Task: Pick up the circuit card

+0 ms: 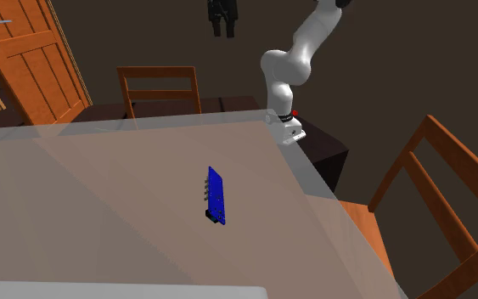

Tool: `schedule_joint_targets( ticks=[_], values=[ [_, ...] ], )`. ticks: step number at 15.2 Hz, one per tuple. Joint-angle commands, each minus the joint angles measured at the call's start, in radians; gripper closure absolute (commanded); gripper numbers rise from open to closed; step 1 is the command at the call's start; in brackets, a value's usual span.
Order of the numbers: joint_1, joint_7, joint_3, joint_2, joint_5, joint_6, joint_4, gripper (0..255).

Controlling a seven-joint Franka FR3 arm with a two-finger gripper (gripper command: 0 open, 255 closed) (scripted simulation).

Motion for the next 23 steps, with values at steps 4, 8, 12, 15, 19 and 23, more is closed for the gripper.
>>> schedule_joint_targets(
  ticks=[4, 8, 12, 15, 19, 23],
  values=[
    [0.019, 0.027, 0.035, 0.099, 0.044, 0.037, 0.027, 0],
    [0.044, 0.06, 0.078, 0.237, 0.096, 0.081, 0.078, 0],
    [0.068, 0.091, 0.12, 0.38, 0.14, 0.117, 0.145, 0],
    [0.086, 0.114, 0.149, 0.491, 0.167, 0.138, 0.207, 0],
    [0.111, 0.146, 0.186, 0.643, 0.196, 0.157, 0.304, 0],
    [0.138, 0.18, 0.22, 0.8, 0.215, 0.165, 0.419, 0]
  ],
)
